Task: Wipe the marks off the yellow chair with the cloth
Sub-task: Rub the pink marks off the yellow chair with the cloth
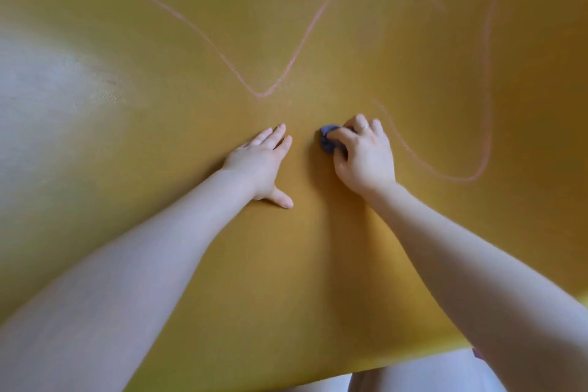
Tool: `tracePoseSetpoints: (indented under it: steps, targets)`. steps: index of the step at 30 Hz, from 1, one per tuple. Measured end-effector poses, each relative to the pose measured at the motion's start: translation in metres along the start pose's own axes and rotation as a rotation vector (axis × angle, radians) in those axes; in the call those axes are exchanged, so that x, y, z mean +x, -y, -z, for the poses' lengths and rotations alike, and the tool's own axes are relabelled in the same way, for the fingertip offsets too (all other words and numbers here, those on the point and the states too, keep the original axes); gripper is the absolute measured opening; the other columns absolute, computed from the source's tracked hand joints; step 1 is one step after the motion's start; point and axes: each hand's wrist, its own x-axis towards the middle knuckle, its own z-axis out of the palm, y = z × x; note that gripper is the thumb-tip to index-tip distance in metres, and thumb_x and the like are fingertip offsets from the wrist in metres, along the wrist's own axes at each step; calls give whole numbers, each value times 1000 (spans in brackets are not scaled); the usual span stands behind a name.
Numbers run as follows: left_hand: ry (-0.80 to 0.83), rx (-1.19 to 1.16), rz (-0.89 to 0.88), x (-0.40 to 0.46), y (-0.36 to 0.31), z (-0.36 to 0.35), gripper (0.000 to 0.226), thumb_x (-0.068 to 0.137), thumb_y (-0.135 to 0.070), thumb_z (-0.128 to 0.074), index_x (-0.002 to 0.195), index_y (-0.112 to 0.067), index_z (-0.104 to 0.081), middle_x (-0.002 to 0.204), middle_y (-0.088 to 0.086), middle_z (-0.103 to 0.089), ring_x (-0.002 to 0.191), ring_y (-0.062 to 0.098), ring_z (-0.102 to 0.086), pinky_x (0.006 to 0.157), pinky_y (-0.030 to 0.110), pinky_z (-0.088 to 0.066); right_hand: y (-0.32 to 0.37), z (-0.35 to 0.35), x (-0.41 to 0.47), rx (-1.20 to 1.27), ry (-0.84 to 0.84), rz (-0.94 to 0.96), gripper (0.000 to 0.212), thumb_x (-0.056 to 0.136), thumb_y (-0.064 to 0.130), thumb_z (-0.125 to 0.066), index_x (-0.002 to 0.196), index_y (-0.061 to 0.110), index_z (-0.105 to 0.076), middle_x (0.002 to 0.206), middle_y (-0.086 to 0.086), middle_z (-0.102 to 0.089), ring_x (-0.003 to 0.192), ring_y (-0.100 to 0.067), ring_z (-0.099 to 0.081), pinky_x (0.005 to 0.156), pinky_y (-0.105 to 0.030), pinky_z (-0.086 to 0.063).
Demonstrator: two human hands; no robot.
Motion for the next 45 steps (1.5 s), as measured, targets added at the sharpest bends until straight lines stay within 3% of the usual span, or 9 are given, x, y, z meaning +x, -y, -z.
tracePoseSetpoints:
  steps: [5,9,15,20,30,32,36,41,45]
  targets:
    - [-56,-17,79,-3,-18,-8,123,64,-68,-66,149,-15,6,156,0,17,145,18,8,118,35,-9,13,13,-54,83,83,69,35,75,20,-37,84,16,-70,80,-9,-58,63,-26,-45,55,-29,-41]
    - [-61,-33,78,-1,-18,-7,122,65,-66,-67,149,-18,7,156,-1,19,145,18,10,118,36,-8,-7,17,-14,-15,37,137,36,78,21,-37,84,16,-72,80,-11,-61,63,-31,-51,53,-30,-45]
    - [-44,-41,89,4,-16,-7,121,63,-65,-69,148,-26,8,155,-1,23,144,18,13,117,36,-5,-41,21,71,-233,9,62,23,85,10,-49,97,11,-68,102,-18,-59,86,-38,-50,65,-38,-36]
    - [-40,-42,95,7,-18,-11,123,61,-66,-69,148,-28,9,154,-2,25,144,17,14,117,36,-4,-42,16,55,-154,-5,45,22,81,10,-48,92,11,-67,94,-17,-59,77,-36,-49,59,-39,-46]
    - [-39,-53,93,5,-20,-5,122,62,-64,-70,148,-27,8,154,-1,25,144,18,13,117,36,-4,4,41,-52,134,406,191,21,76,11,-60,91,22,-70,91,-8,-60,71,-29,-50,57,-29,-41]
    - [-46,-62,93,5,-20,-7,122,62,-64,-71,148,-27,7,154,-1,25,144,18,13,117,36,-4,-11,39,-24,62,368,175,25,79,15,-56,99,24,-69,99,-10,-60,83,-33,-53,68,-35,-47]
    - [-39,-73,93,7,-19,-10,122,62,-62,-71,148,-28,8,154,-2,26,144,17,15,117,36,-2,-44,34,41,-164,202,-47,28,89,16,-51,113,24,-63,115,-12,-53,102,-34,-46,78,-36,-38]
    - [-35,-66,105,10,-16,-11,122,62,-62,-71,148,-29,9,154,-3,26,144,16,15,117,36,-2,-34,15,32,-163,55,-137,27,88,11,-46,106,18,-65,111,-14,-53,94,-34,-46,70,-34,-32]
    - [-15,-26,127,9,-18,-10,121,65,-65,-68,147,-28,13,154,-1,26,144,17,15,117,36,-3,-5,23,-32,1,189,-51,23,80,10,-53,97,16,-68,99,-14,-57,82,-35,-48,72,-38,-42]
